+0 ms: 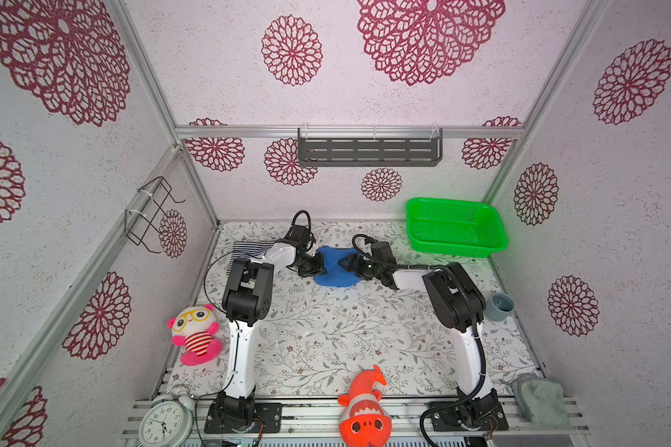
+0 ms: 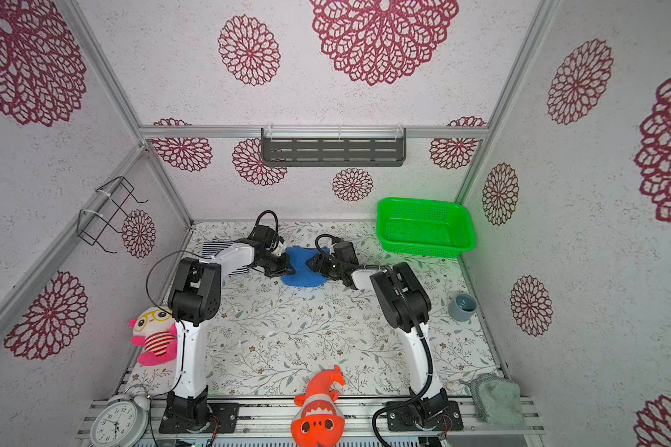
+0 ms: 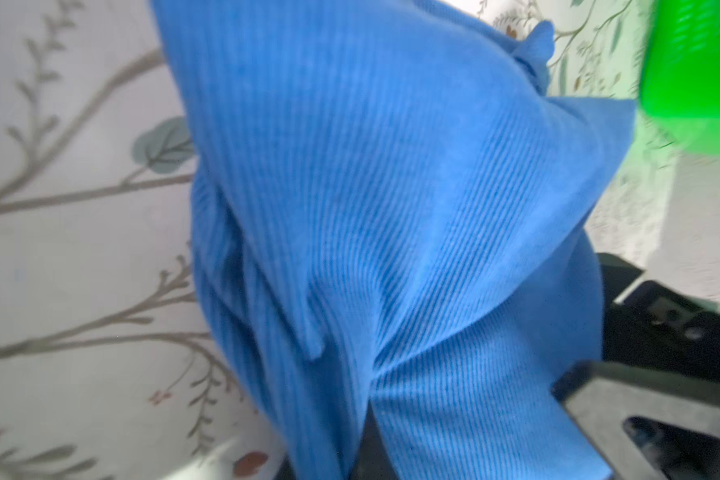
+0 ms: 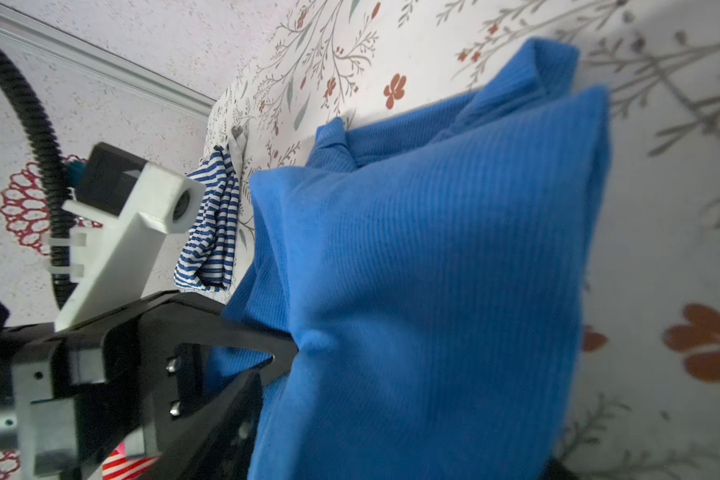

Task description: Fold and stack the tank tops

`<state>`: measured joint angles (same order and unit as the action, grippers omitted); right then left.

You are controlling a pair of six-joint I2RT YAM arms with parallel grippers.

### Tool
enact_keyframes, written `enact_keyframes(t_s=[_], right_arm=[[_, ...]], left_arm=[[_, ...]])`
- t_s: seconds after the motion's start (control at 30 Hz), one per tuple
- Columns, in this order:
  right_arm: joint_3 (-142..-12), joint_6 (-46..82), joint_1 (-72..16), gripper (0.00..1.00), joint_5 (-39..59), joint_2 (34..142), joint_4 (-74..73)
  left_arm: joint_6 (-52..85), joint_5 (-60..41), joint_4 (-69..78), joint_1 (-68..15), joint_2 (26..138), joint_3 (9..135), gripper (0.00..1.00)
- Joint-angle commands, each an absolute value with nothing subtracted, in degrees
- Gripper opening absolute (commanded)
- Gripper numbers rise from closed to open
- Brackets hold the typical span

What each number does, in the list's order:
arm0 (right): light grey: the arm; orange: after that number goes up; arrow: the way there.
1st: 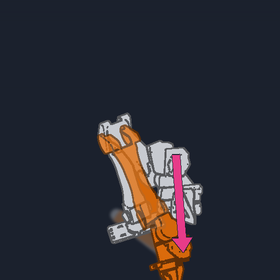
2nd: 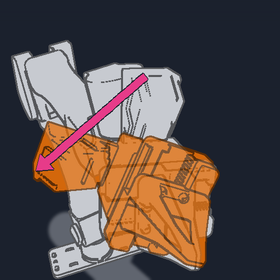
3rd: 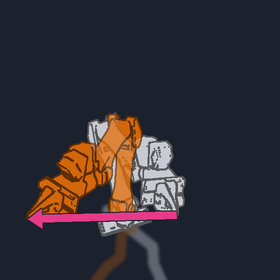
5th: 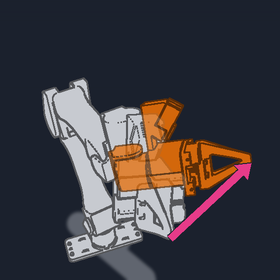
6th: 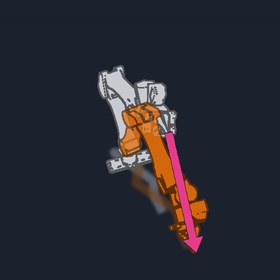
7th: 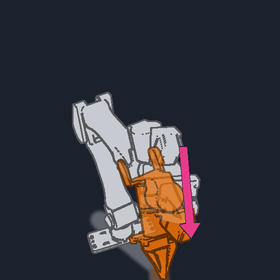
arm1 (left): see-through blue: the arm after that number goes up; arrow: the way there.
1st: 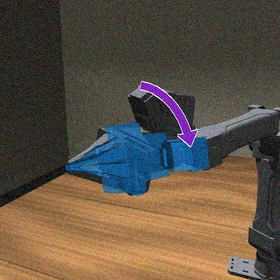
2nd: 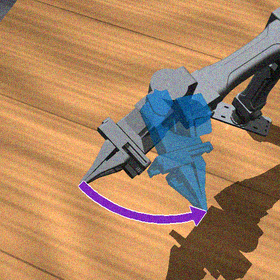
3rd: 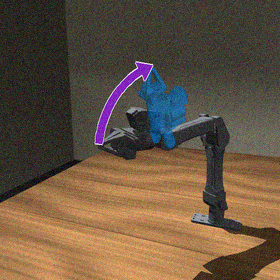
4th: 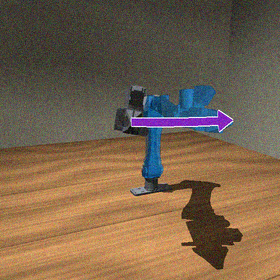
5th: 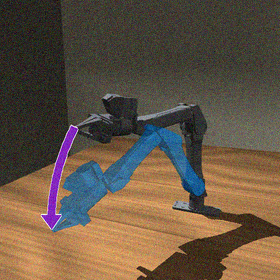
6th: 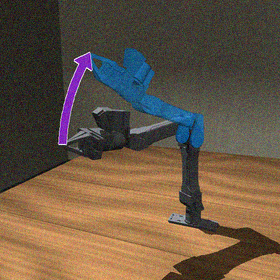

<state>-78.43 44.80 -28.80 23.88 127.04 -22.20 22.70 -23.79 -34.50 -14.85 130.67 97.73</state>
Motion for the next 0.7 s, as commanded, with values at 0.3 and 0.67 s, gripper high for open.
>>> enact_keyframes(t_s=[0.3, 0.67], right_arm=[[-70.94, 35.53, -22.76, 0.76, 23.82, 116.22, -13.24], [-70.76, 33.49, -22.48, 0.76, 26.33, 117.86, -12.83]], left_arm=[[9.75, -7.66, -50.95, -11.99, 123.31, 104.06, 0.0], [3.74, 1.6, -58.48, -8.53, 121.54, 111.37, 0.0]])
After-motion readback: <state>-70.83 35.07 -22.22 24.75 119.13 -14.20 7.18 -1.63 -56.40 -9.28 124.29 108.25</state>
